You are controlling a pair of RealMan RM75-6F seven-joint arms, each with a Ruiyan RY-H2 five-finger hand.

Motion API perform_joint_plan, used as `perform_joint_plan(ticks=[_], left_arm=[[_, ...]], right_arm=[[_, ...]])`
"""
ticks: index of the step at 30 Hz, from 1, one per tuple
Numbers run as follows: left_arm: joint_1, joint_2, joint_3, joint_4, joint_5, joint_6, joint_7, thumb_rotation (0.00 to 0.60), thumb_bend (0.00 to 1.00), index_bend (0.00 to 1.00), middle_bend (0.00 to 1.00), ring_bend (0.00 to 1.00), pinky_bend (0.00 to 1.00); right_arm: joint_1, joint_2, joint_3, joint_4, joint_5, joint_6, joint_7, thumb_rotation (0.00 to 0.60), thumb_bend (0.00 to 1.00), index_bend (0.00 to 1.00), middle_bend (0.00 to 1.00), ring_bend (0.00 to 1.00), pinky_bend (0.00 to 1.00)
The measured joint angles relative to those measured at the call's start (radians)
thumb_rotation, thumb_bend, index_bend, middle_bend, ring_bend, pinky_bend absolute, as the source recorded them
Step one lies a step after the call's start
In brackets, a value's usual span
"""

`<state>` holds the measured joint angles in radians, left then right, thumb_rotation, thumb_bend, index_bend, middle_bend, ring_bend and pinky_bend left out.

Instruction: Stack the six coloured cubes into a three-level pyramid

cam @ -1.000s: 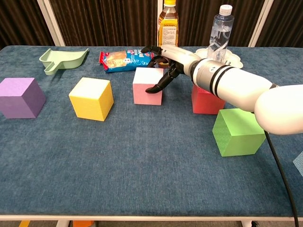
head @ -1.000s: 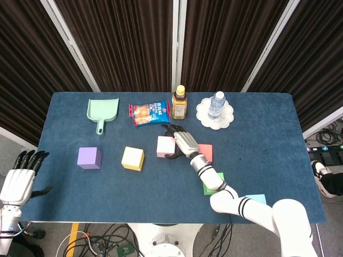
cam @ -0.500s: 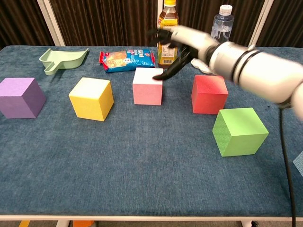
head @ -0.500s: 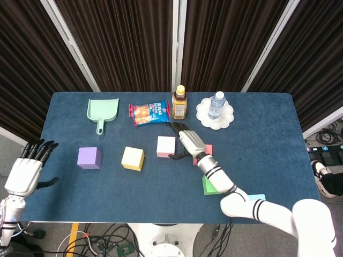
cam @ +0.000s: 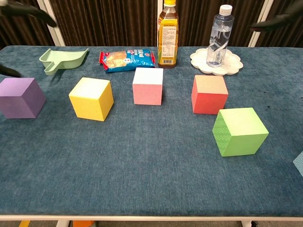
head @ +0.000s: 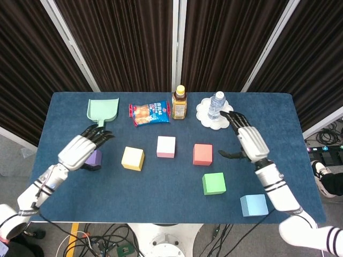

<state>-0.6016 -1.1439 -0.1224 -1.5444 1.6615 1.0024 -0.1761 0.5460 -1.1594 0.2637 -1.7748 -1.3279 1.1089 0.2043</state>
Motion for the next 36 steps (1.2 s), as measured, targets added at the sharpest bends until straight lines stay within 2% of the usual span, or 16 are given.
perform_joint_plan(ticks=[7, 15, 22, 28, 36], left_arm=[[-0.143, -0.125, -0.003, 0.081, -0.030, -0.168, -0.002, 0.600, 0.00, 0.14, 0.12, 0.06, 0.04], [-0.210, -0.208, 0.010, 0.151, -0.090, -0.256, 0.047, 0.600, 0.00, 0.14, 0.12, 0.06, 0.04], [-0.202, -0.243, 0.006, 0.157, -0.207, -0.263, 0.123, 0.600, 0.00, 0.16, 0.24, 0.18, 0.09], [-0.197, -0.269, 0.005, 0.157, -0.271, -0.255, 0.207, 0.600, 0.00, 0.24, 0.23, 0.19, 0.09], [-0.204, -0.292, 0.010, 0.181, -0.294, -0.252, 0.207, 0.600, 0.00, 0.29, 0.22, 0.19, 0.09]], right_arm=[[-0.081, 0.056, -0.059, -0.012, -0.067, 0.071, 0.072, 0.600, 0.10, 0.00, 0.10, 0.00, 0.00], [-0.095, 0.050, -0.075, 0.014, -0.097, 0.087, 0.112, 0.600, 0.10, 0.00, 0.10, 0.00, 0.00], [-0.093, 0.037, -0.082, 0.045, -0.099, 0.074, 0.132, 0.600, 0.10, 0.00, 0.10, 0.00, 0.00], [-0.092, 0.032, -0.086, 0.063, -0.104, 0.071, 0.151, 0.600, 0.10, 0.00, 0.10, 0.00, 0.00], [-0.093, 0.027, -0.090, 0.080, -0.107, 0.067, 0.175, 0.600, 0.10, 0.00, 0.10, 0.00, 0.00]])
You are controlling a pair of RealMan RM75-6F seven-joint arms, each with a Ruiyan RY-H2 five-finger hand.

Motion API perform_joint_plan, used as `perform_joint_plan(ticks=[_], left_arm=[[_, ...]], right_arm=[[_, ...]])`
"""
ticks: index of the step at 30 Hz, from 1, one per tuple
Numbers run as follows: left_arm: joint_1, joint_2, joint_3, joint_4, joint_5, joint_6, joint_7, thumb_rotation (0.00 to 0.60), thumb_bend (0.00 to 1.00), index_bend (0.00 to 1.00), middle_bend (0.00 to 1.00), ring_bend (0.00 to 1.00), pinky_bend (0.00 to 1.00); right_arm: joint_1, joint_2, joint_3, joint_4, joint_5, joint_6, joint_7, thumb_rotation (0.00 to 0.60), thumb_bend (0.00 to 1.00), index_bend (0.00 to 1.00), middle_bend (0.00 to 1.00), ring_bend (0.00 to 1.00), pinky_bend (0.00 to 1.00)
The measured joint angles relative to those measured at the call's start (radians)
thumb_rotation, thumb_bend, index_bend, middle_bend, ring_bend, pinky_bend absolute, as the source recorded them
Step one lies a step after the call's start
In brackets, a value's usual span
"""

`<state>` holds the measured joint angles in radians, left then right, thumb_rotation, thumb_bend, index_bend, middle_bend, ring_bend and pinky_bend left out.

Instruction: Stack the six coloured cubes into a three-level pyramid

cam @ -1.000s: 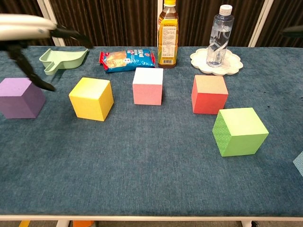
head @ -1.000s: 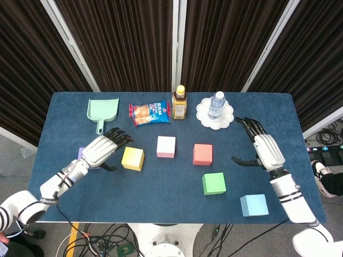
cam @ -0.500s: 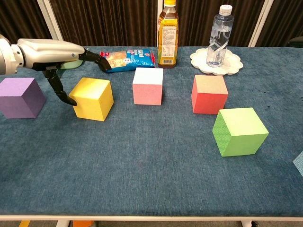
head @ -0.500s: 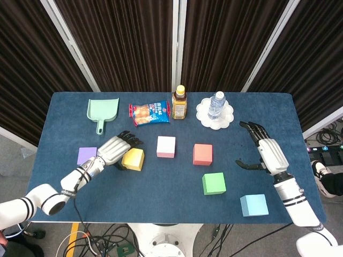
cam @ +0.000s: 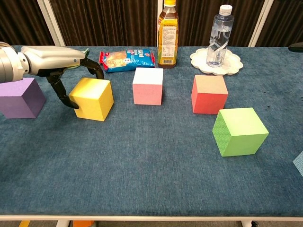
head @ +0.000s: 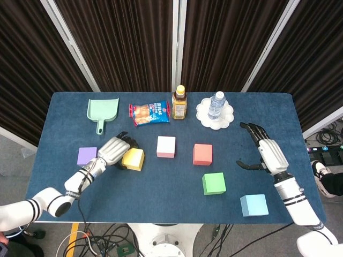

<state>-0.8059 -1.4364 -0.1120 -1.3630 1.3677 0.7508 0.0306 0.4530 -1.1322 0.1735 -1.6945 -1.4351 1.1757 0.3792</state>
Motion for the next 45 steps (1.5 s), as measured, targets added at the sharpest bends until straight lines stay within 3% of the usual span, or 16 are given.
perform_joint_plan(ticks=[10, 18, 29, 37, 45], left_arm=[[-0.006, -0.021, -0.022, 0.009, -0.076, -0.010, -0.017, 0.600, 0.11, 0.42, 0.23, 0.19, 0.09], [-0.023, -0.031, -0.071, 0.003, -0.170, -0.014, -0.020, 0.600, 0.12, 0.43, 0.23, 0.19, 0.09], [-0.113, -0.104, -0.131, 0.041, -0.387, -0.038, 0.126, 0.600, 0.12, 0.43, 0.23, 0.19, 0.09], [-0.176, -0.160, -0.129, 0.081, -0.507, -0.031, 0.261, 0.600, 0.12, 0.43, 0.23, 0.19, 0.09], [-0.195, -0.180, -0.109, 0.089, -0.538, -0.010, 0.304, 0.600, 0.12, 0.42, 0.23, 0.19, 0.09]], right_arm=[[-0.004, -0.001, 0.000, 0.017, -0.003, 0.008, 0.018, 0.600, 0.10, 0.00, 0.10, 0.00, 0.00], [-0.008, 0.007, 0.004, 0.015, -0.003, 0.015, 0.018, 0.600, 0.10, 0.00, 0.10, 0.00, 0.00], [-0.013, 0.012, 0.004, 0.007, 0.009, 0.016, 0.007, 0.600, 0.10, 0.00, 0.10, 0.00, 0.00], [-0.020, 0.016, 0.003, 0.012, 0.014, 0.017, 0.017, 0.600, 0.10, 0.00, 0.10, 0.00, 0.00], [-0.026, 0.016, 0.002, 0.023, 0.016, 0.019, 0.033, 0.600, 0.10, 0.00, 0.10, 0.00, 0.00]])
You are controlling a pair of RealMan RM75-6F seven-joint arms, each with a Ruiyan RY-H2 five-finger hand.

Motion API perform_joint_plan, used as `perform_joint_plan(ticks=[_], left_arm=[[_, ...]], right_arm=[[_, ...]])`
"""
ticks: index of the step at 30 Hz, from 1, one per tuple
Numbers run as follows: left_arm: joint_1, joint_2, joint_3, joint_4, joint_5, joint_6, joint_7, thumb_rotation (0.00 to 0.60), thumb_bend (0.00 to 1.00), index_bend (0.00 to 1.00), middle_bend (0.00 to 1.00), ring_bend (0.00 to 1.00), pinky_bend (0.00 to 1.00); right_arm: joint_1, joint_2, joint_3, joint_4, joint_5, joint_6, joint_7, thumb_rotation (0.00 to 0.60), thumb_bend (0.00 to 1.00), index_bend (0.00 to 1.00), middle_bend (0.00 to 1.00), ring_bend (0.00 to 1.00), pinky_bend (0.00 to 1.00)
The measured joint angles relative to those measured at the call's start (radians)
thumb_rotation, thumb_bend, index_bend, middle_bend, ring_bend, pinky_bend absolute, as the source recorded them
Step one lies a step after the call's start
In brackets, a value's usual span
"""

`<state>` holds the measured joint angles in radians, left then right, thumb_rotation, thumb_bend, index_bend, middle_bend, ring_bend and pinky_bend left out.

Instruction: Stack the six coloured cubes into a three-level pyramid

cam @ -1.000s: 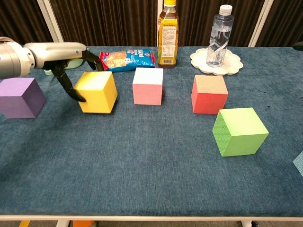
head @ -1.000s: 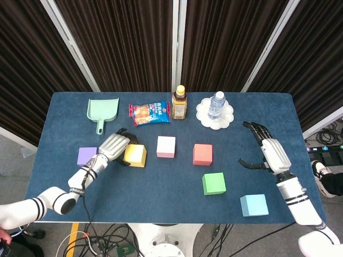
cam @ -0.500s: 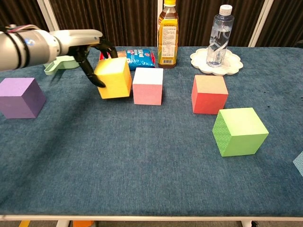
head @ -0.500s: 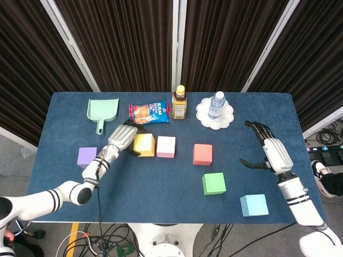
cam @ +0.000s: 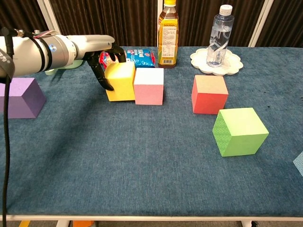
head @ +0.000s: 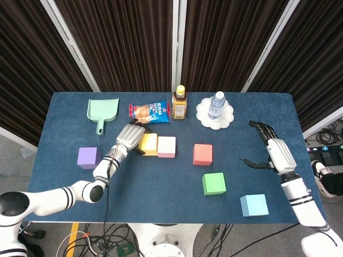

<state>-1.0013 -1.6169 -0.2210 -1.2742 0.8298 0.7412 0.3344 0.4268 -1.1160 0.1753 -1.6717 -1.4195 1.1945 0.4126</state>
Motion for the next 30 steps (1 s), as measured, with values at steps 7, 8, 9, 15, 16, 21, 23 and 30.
perform_joint_plan(ticks=[7, 8, 9, 15, 16, 21, 23, 30], left_arm=[[0.001, -0.016, 0.016, 0.000, 0.011, 0.037, 0.028, 0.600, 0.12, 0.42, 0.23, 0.19, 0.09], [0.000, -0.019, 0.016, 0.000, 0.011, 0.040, 0.030, 0.600, 0.12, 0.42, 0.23, 0.19, 0.09], [-0.001, -0.021, 0.016, 0.000, 0.011, 0.041, 0.032, 0.600, 0.12, 0.42, 0.23, 0.19, 0.09], [-0.010, -0.038, 0.016, 0.010, 0.019, 0.050, 0.049, 0.600, 0.12, 0.42, 0.23, 0.19, 0.09], [-0.013, -0.042, 0.017, 0.015, 0.021, 0.052, 0.053, 0.600, 0.12, 0.42, 0.23, 0.19, 0.09], [-0.018, -0.053, 0.020, 0.029, 0.022, 0.056, 0.069, 0.600, 0.12, 0.42, 0.23, 0.19, 0.09], [-0.015, -0.052, 0.020, 0.027, 0.018, 0.053, 0.065, 0.600, 0.12, 0.42, 0.23, 0.19, 0.09], [-0.017, -0.056, 0.019, 0.035, 0.012, 0.044, 0.067, 0.600, 0.12, 0.42, 0.23, 0.19, 0.09]], right_arm=[[-0.001, -0.001, -0.001, 0.008, -0.003, -0.002, 0.008, 0.600, 0.10, 0.00, 0.10, 0.00, 0.00], [-0.002, -0.001, -0.001, 0.009, -0.003, -0.001, 0.008, 0.600, 0.10, 0.00, 0.10, 0.00, 0.00], [-0.002, -0.001, 0.000, 0.009, -0.003, -0.001, 0.009, 0.600, 0.10, 0.00, 0.10, 0.00, 0.00], [-0.005, 0.001, 0.000, 0.010, -0.001, 0.000, 0.012, 0.600, 0.10, 0.00, 0.10, 0.00, 0.00], [-0.005, 0.001, 0.000, 0.011, -0.001, 0.001, 0.012, 0.600, 0.10, 0.00, 0.10, 0.00, 0.00], [-0.007, 0.001, 0.001, 0.014, 0.001, -0.001, 0.015, 0.600, 0.10, 0.00, 0.10, 0.00, 0.00], [-0.006, 0.000, 0.001, 0.016, 0.002, -0.004, 0.016, 0.600, 0.10, 0.00, 0.10, 0.00, 0.00], [-0.004, -0.005, 0.002, 0.021, 0.000, -0.006, 0.019, 0.600, 0.10, 0.00, 0.10, 0.00, 0.00]])
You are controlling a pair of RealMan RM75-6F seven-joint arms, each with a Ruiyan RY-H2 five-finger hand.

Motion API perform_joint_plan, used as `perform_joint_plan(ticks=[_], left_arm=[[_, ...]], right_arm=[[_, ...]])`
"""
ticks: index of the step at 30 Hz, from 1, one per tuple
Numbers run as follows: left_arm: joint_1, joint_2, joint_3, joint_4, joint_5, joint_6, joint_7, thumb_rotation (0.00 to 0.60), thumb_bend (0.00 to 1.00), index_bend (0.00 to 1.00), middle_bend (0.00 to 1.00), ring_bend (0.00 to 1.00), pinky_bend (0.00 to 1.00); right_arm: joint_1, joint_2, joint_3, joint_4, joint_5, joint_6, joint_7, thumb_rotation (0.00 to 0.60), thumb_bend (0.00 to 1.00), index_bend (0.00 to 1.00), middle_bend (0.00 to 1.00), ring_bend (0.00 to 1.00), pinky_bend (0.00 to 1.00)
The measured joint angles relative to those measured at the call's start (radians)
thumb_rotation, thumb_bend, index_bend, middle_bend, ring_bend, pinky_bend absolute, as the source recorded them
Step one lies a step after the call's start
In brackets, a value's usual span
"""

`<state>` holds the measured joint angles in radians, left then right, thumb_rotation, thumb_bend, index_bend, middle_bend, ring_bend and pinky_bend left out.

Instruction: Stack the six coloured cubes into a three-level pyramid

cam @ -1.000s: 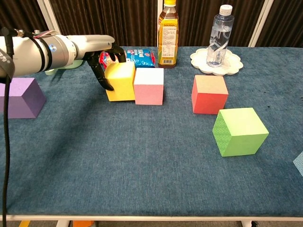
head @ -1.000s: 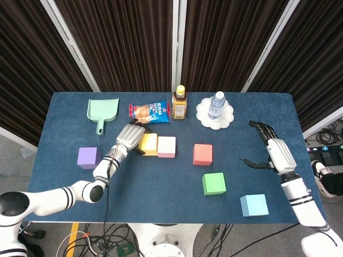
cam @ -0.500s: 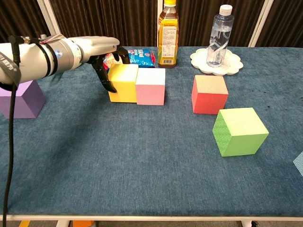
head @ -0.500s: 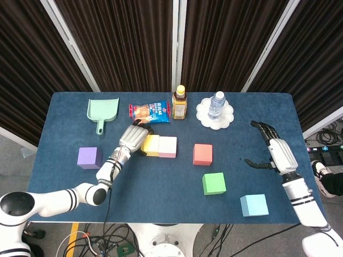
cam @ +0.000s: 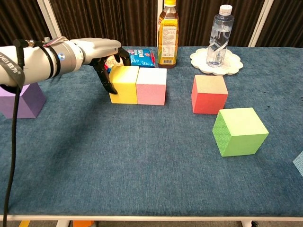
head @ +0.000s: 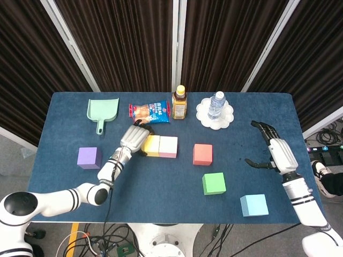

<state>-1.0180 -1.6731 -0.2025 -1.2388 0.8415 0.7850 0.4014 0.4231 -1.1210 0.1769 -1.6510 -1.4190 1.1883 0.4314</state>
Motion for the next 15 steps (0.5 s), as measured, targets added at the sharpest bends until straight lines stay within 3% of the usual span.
perform_joint_plan(ticks=[15], left_arm=[[-0.015, -0.012, -0.002, 0.006, -0.019, -0.012, 0.022, 0.600, 0.12, 0.36, 0.22, 0.19, 0.09]], right_arm=[[-0.007, 0.005, 0.001, -0.001, 0.002, 0.006, 0.002, 0.600, 0.10, 0.00, 0.10, 0.00, 0.00]])
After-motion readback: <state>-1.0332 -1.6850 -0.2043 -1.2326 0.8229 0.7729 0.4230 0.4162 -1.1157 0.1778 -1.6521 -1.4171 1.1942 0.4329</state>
